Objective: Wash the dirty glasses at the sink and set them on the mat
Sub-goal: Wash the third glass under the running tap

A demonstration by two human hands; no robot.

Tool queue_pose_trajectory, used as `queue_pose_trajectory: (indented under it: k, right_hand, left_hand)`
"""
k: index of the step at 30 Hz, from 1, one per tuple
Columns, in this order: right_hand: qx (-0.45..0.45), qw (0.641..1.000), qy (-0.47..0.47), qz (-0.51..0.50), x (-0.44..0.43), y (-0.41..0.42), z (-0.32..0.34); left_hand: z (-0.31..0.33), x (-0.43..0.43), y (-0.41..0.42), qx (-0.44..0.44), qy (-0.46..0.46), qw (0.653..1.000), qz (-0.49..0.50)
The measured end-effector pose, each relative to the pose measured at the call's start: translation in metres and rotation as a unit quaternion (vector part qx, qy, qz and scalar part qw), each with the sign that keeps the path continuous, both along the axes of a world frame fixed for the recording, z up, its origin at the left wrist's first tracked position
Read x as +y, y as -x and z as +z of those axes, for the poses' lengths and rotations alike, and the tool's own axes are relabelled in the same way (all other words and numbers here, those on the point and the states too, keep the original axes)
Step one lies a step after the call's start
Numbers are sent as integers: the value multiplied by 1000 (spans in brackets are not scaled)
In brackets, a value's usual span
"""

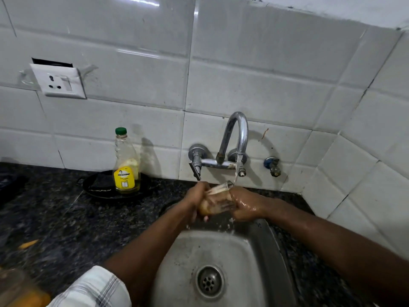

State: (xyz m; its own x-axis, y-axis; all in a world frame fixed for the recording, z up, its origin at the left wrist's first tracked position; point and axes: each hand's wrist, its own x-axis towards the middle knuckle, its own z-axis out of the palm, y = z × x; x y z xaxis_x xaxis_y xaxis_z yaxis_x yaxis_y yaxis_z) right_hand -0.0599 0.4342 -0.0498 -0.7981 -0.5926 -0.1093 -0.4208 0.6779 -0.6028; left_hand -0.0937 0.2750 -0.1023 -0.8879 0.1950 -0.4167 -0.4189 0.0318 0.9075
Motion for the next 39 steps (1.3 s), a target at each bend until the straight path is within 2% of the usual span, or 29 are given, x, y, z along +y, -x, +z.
queue_pose_trajectory:
  k: [1,2,3,4,6,7,8,10,11,12,13,14,16,17,18,20,21,22,23,25,26,28,29,31,32,33,35,38,39]
  right_hand:
    - [26,999,-37,7,2,1,-2]
    - [22,999,-37,-10,3,1,-1]
    - [6,999,-13,-38,2,2,-1]
    - [-12,997,21,-73,2,4,-2]
    - [-74,982,125,-123,2,7,-1]
    - [-95,979,140,-117,2,5,1]
    - [-92,982,131,-97,3,5,2]
    - [-45,997,53,-45,4,4,8]
    - [-14,1000,-1,-18,5,2,11]
    - [12,999,-43,3,7,1,10]
    - [31,998,-55,1,11,1,9]
    - [23,999,-22,-22,14,5,5]
    - [-49,989,106,-95,11,9,7]
    - [-98,980,142,-97,8,10,8]
    - [-118,976,157,-97,10,9,8]
    - [-39,994,84,-54,12,5,11]
    - [22,999,18,-18,11,2,11]
    - [56,998,-31,-7,11,1,8]
    - [47,998,-40,-23,11,-2,6]
    - [10,998,29,-60,8,1,5]
    - [-22,994,75,-70,4,1,5]
    - [-52,994,75,-56,1,6,-1]
    - [-58,994,78,-51,1,4,0]
    - [7,999,8,-32,1,1,5]
    - [32,999,-22,-26,5,3,4]
    - [35,998,-32,-33,7,4,3]
    - [2,997,-11,-75,9,11,1]
    - [-66,987,82,-120,4,9,12]
    - [-60,987,96,-112,3,8,18]
  left_hand:
    - [1,-2,1,-50,-15,997,-58]
    - [3,-2,0,-55,-35,996,-60]
    - [3,0,-1,-22,-56,998,-15]
    - [-3,4,1,59,-65,994,58]
    - [-11,11,-2,233,-14,958,168]
    - [-14,14,-2,248,12,951,184]
    - [-8,14,-3,200,18,963,178]
    - [2,9,-3,-9,6,999,52]
    - [7,5,-2,-83,-14,996,-30]
    - [9,3,-1,-99,-32,993,-58]
    - [13,3,-2,-80,-45,995,-39]
    - [14,6,-2,-16,-52,998,18]
    - [8,13,-4,192,-17,970,150]
    - [6,16,-4,254,14,951,173]
    - [9,17,-4,250,23,954,164]
    - [19,10,0,66,-2,996,53]
    - [21,4,1,-31,-4,999,-16]
    - [22,1,1,-82,-20,995,-58]
    - [19,0,2,-91,-43,993,-59]
    - [14,6,1,-9,-79,997,22]
    - [9,10,1,77,-48,992,86]
    - [4,13,-2,204,67,965,154]
    - [6,12,-2,192,89,965,154]
    - [14,8,-2,40,43,996,70]
    - [18,4,-2,-38,19,999,10]
    - [18,0,-1,-75,-3,997,-32]
    - [17,-3,4,-33,-39,999,-14]
    - [10,4,2,166,-6,981,97]
    - [11,4,2,165,-1,980,110]
